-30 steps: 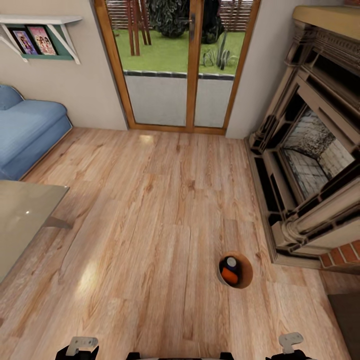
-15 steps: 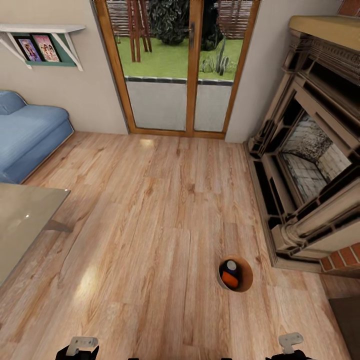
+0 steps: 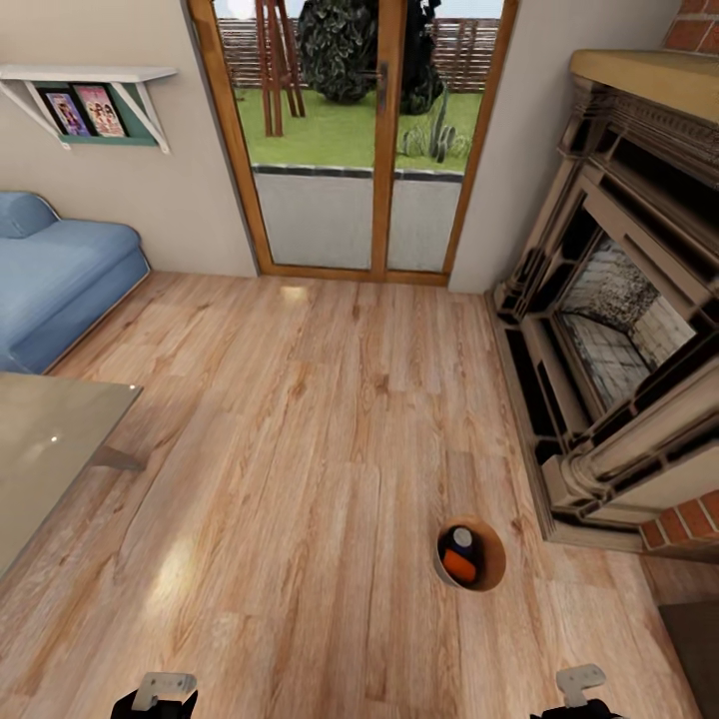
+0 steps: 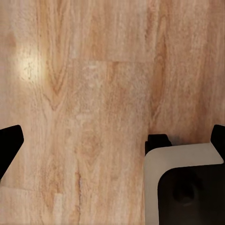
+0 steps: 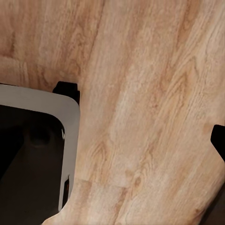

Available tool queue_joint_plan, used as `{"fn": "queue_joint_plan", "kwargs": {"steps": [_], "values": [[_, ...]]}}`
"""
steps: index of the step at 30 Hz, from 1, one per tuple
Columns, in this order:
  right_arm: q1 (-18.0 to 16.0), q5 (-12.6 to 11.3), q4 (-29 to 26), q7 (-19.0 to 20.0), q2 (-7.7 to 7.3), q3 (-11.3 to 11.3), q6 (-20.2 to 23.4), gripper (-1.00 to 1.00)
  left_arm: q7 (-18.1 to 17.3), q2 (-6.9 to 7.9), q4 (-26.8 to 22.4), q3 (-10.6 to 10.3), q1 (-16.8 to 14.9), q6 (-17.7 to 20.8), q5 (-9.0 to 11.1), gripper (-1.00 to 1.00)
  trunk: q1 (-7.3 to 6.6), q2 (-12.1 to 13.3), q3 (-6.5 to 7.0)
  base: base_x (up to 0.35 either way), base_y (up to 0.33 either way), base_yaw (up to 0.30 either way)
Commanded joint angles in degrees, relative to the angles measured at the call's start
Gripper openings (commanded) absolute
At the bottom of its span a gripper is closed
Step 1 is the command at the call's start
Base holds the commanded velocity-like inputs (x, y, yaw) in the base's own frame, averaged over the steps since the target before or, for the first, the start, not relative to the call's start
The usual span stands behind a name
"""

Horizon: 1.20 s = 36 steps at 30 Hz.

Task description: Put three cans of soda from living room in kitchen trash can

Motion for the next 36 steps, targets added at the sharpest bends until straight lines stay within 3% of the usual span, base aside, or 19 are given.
{"fn": "queue_joint_plan", "kwargs": {"steps": [1,25,36], "values": [[0.00,0.04,-0.01,0.00,0.00,0.00,0.00,1.00,0.00,0.02,-0.01,-0.01,0.00,0.00,-0.02,1.00,0.00,0.00,0.10,0.000,0.000,0.000],[0.00,-0.37,-0.15,-0.21,0.29,-0.30,0.05,1.00,0.01,0.07,0.03,0.01,0.65,0.02,0.03,1.00,0.00,0.00,1.84,0.000,0.000,0.000],[1.23,0.26,6.00,-0.28,0.12,-0.38,0.02,1.00,0.05,-0.06,0.10,-0.10,5.33,0.19,-0.28,1.00,0.00,0.00,1.87,0.000,0.000,0.000]]}}
